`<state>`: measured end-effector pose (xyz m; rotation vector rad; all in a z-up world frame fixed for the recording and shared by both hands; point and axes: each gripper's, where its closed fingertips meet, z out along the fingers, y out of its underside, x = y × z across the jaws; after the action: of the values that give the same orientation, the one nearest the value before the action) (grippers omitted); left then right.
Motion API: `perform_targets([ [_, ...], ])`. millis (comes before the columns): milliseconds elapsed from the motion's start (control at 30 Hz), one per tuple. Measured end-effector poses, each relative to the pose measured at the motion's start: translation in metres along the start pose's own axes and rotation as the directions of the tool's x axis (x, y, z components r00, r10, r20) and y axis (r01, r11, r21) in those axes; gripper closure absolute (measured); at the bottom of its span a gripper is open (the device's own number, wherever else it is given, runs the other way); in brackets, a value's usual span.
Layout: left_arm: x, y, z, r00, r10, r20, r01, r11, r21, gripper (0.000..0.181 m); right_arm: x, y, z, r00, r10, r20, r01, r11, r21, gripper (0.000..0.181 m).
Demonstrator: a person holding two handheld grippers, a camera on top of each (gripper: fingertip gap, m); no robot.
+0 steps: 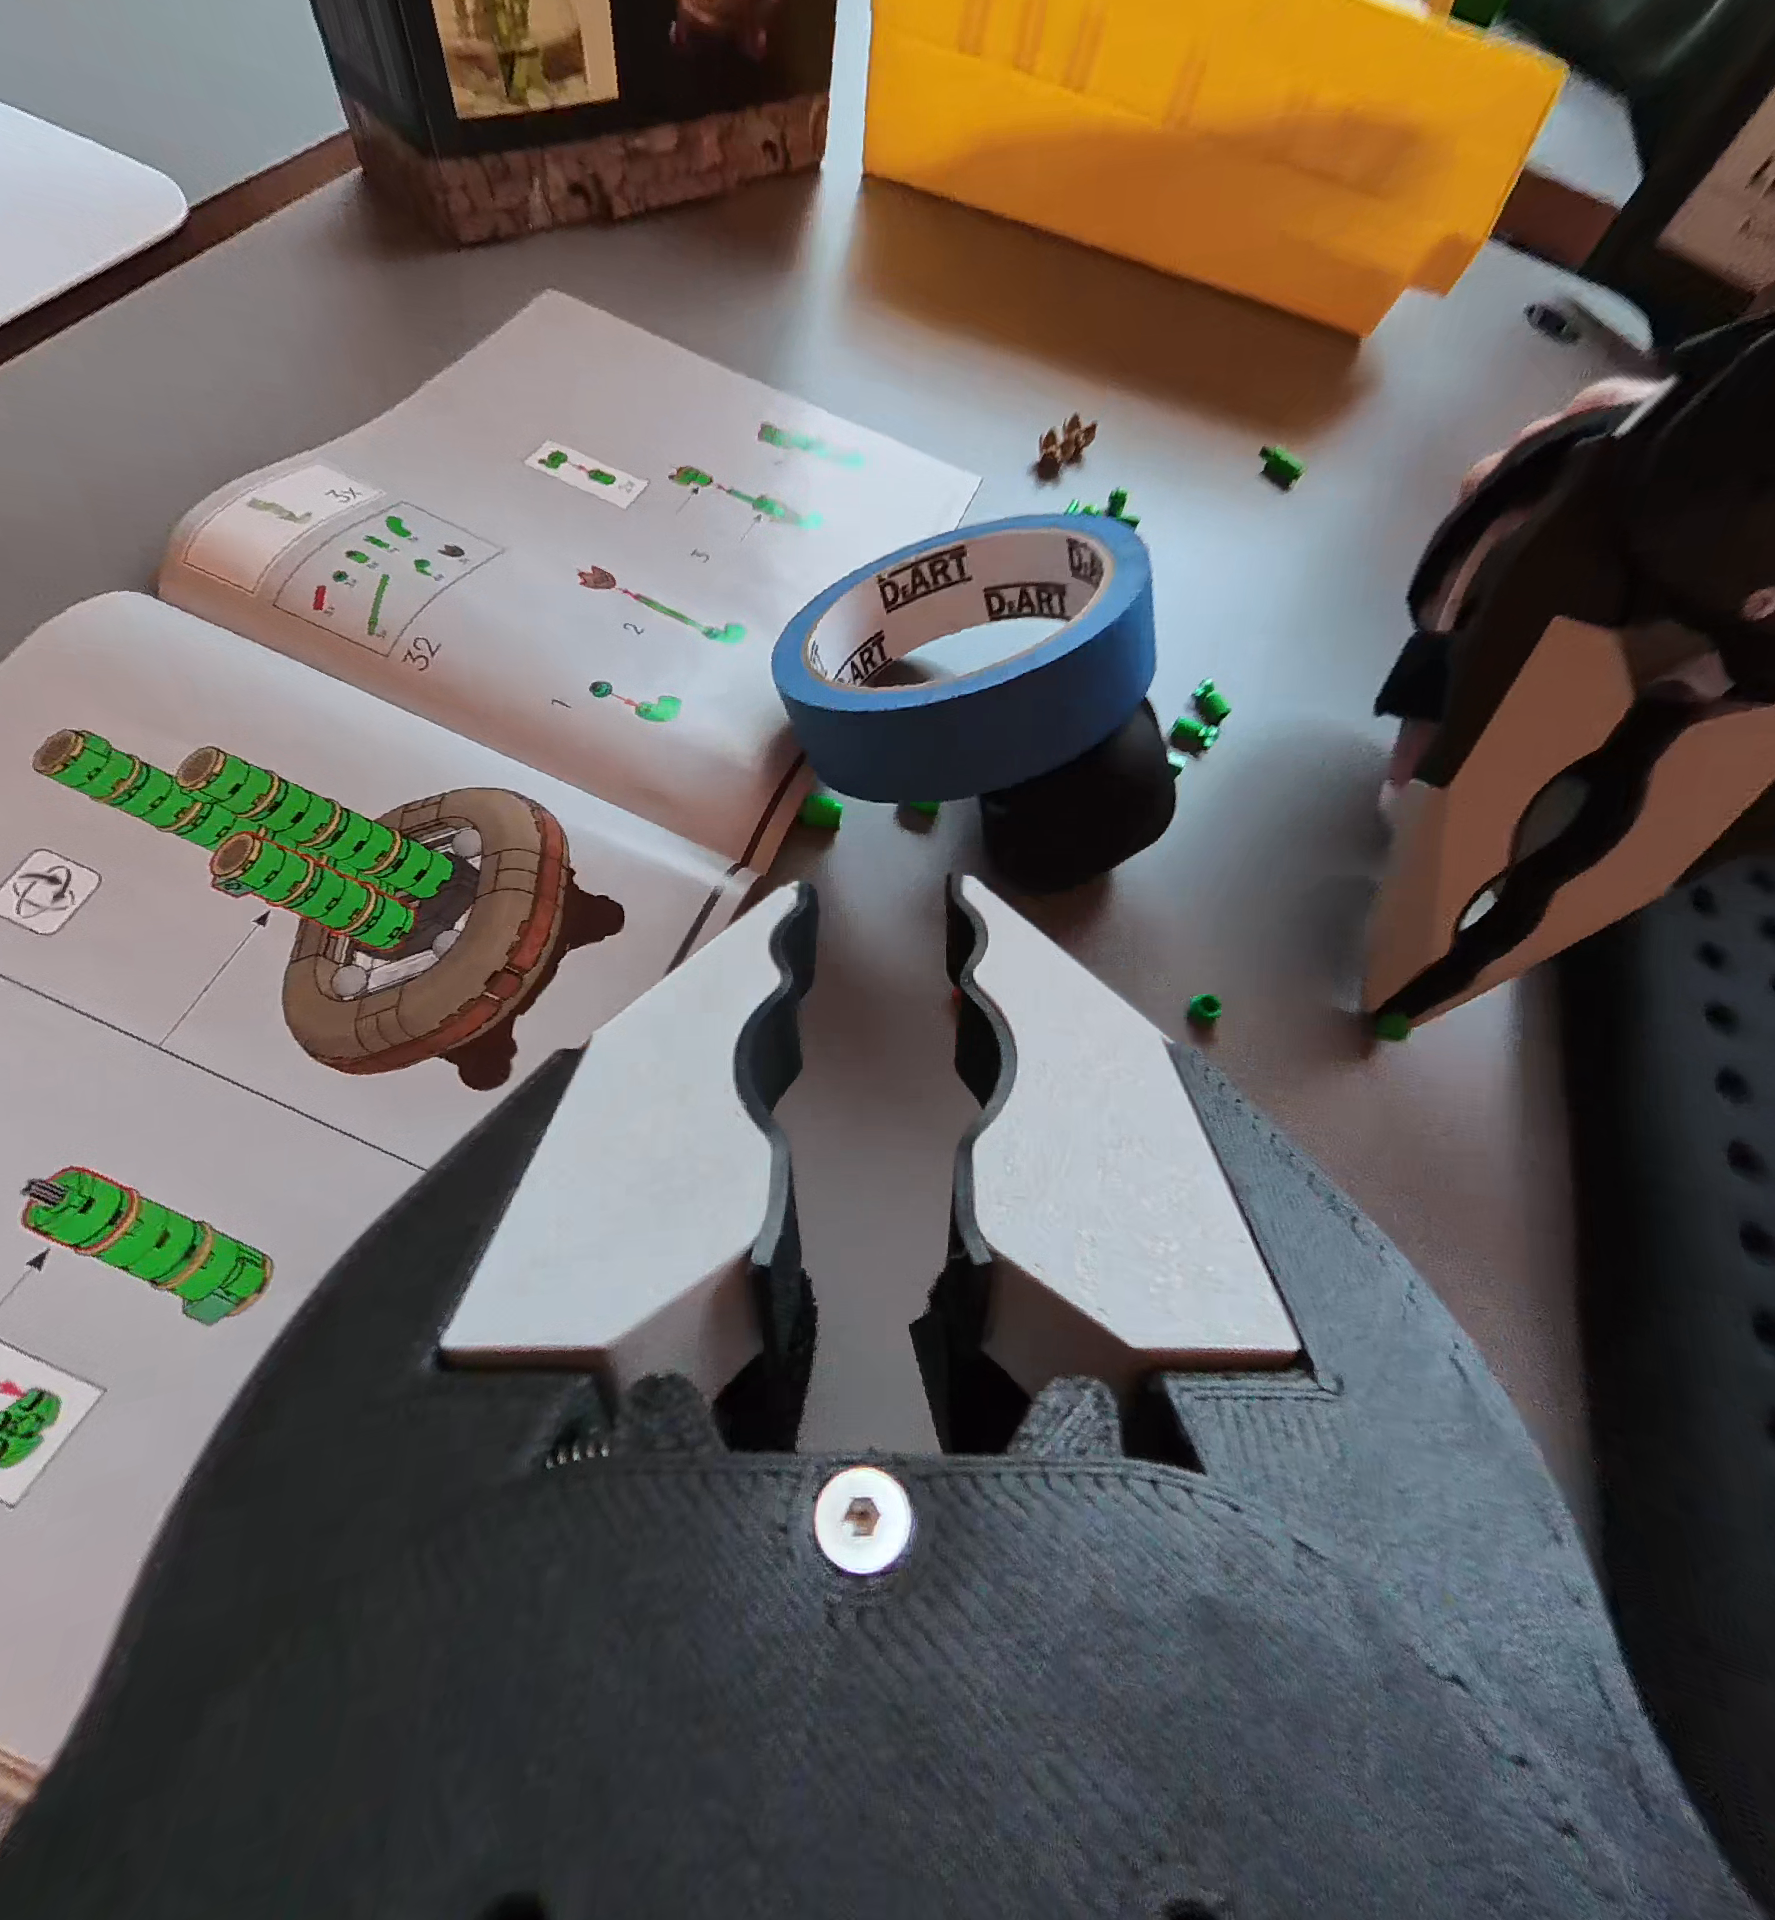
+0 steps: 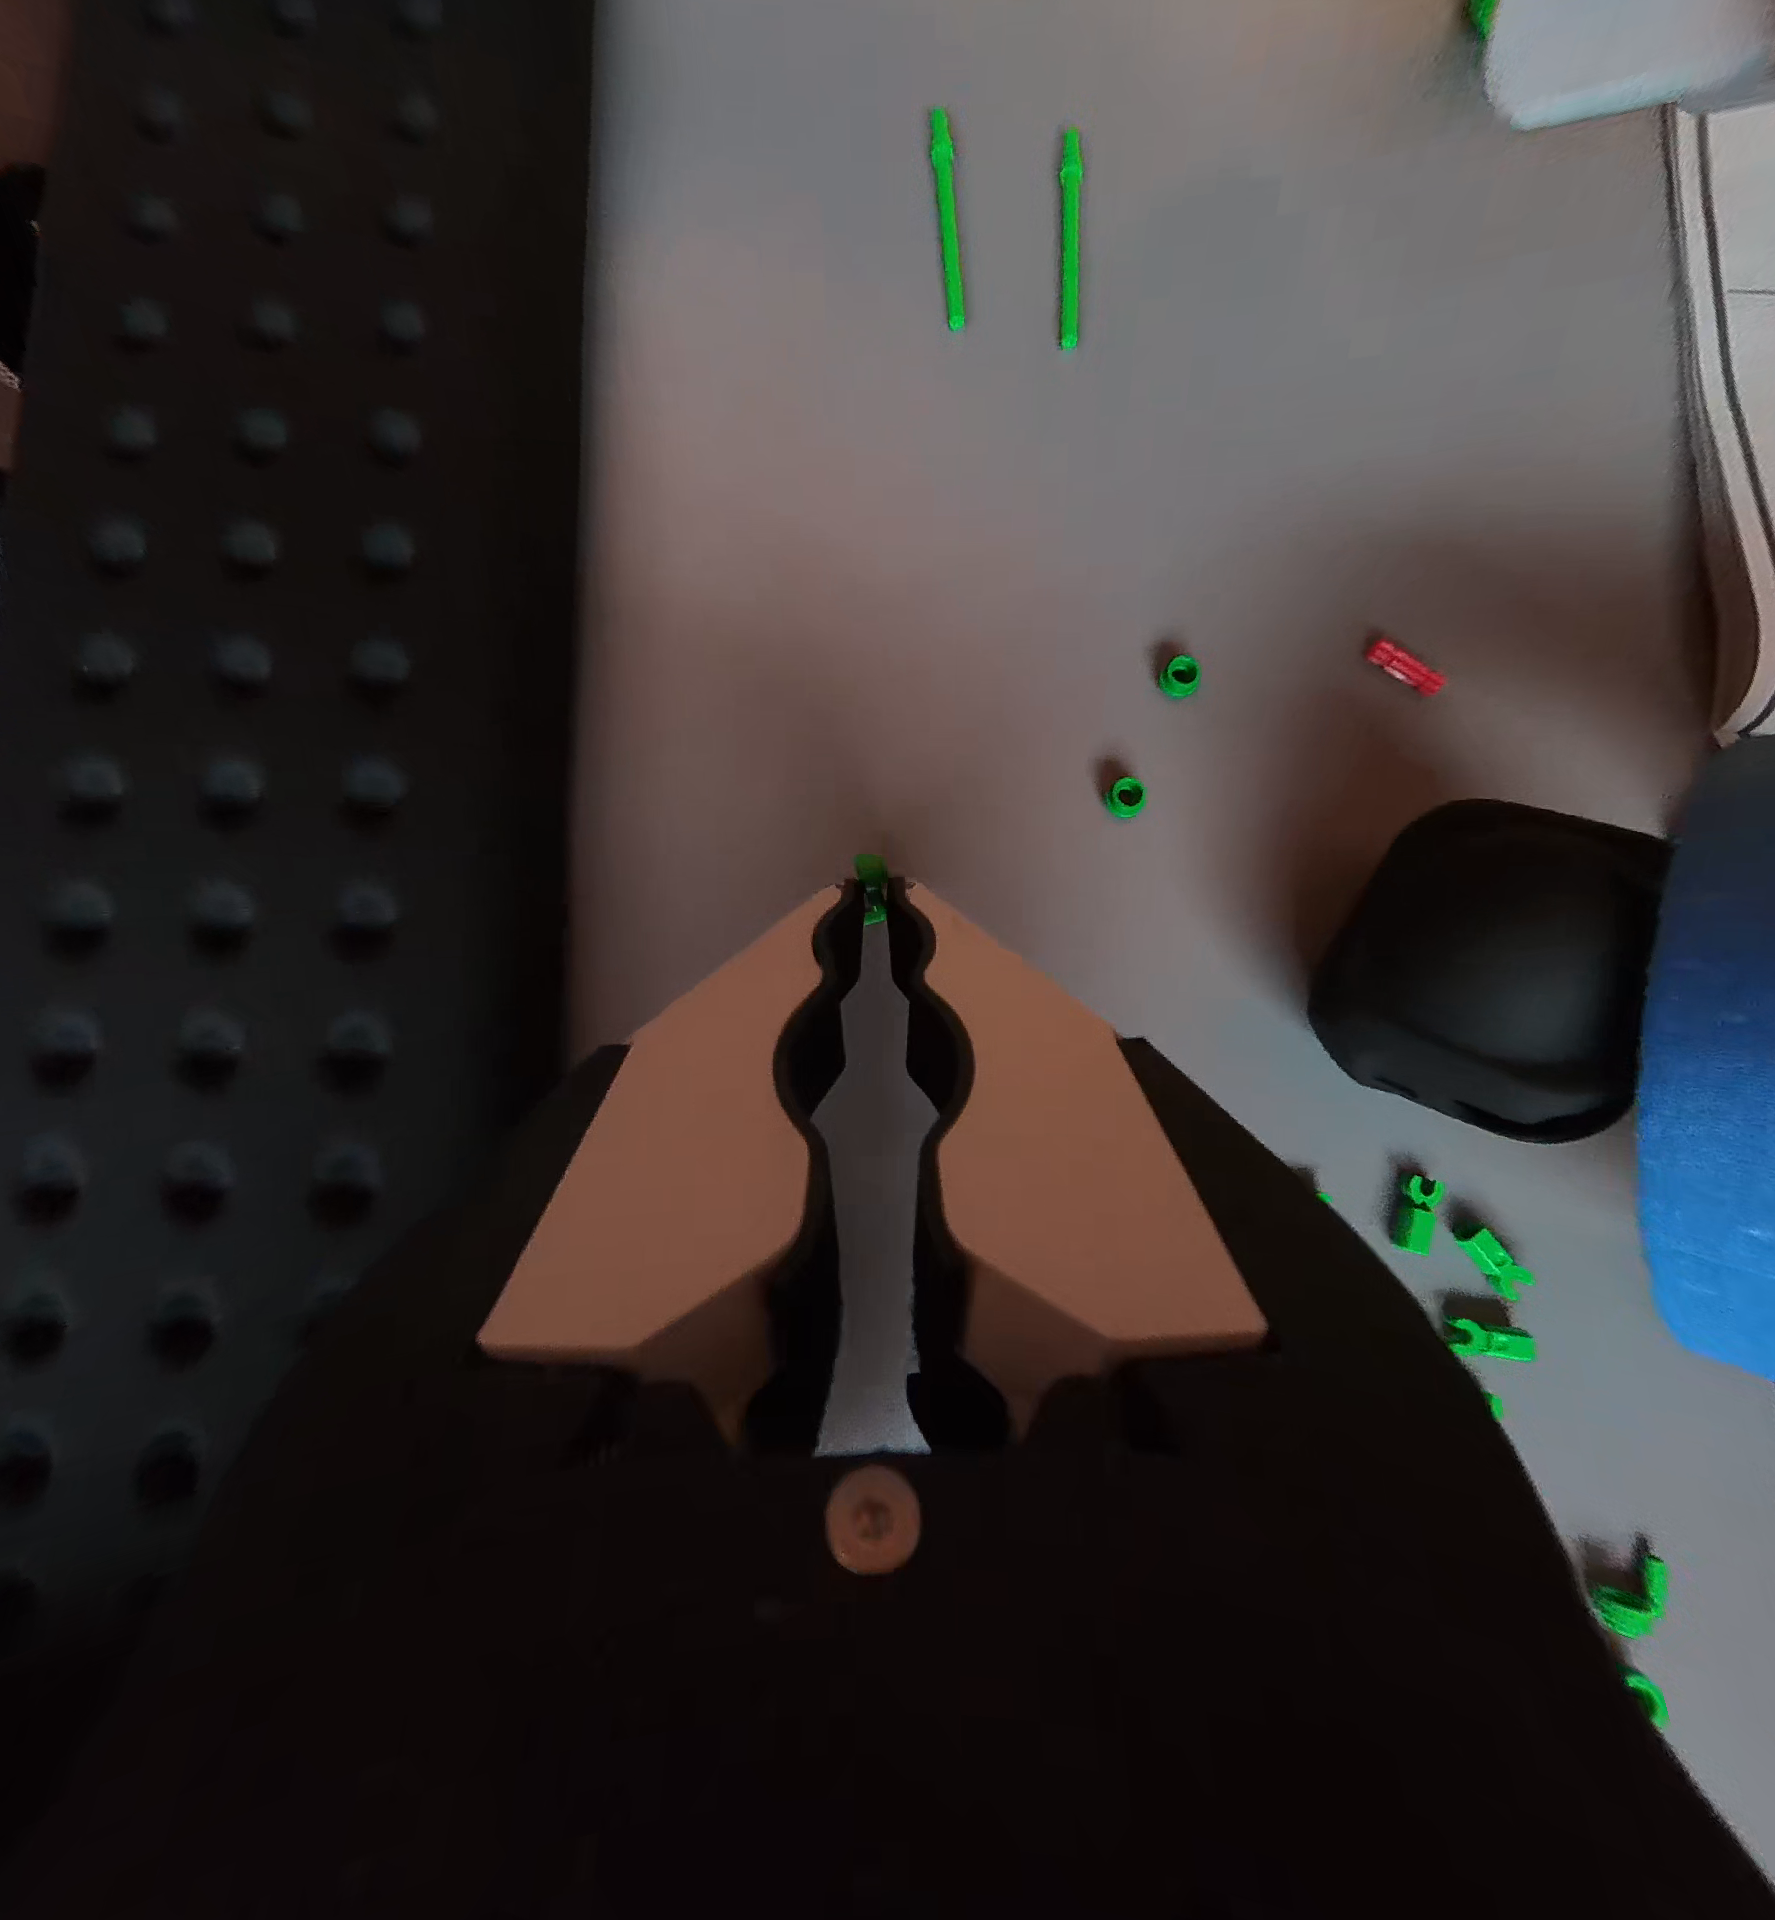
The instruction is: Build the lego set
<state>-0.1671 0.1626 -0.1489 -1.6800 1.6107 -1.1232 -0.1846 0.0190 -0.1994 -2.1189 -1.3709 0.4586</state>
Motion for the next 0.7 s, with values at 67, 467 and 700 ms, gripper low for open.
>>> perform_targets([
  [67, -0.004, 0.008, 0.008, 0.999, 0.046, 0.024, -0.045, 0.998, -0.051, 0.161, -0.001, 0.001, 0.002, 1.000, 0.008, -0.002, -0.008, 1.000, 0.001, 0.176],
  [467, -0.004, 0.020, 0.041, 0.951, 0.297, 0.084, -0.284, 0.948, -0.140, 0.158, 0.004, -0.014, -0.029, 0.994, 0.050, -0.093, -0.036, 0.989, 0.140, 0.160],
  [700, -0.001, 0.015, 0.050, 0.949, 0.305, 0.078, -0.297, 0.950, -0.099, 0.154, 0.005, -0.012, -0.044, 0.989, 0.047, -0.140, -0.028, 0.990, 0.137, 0.160],
])
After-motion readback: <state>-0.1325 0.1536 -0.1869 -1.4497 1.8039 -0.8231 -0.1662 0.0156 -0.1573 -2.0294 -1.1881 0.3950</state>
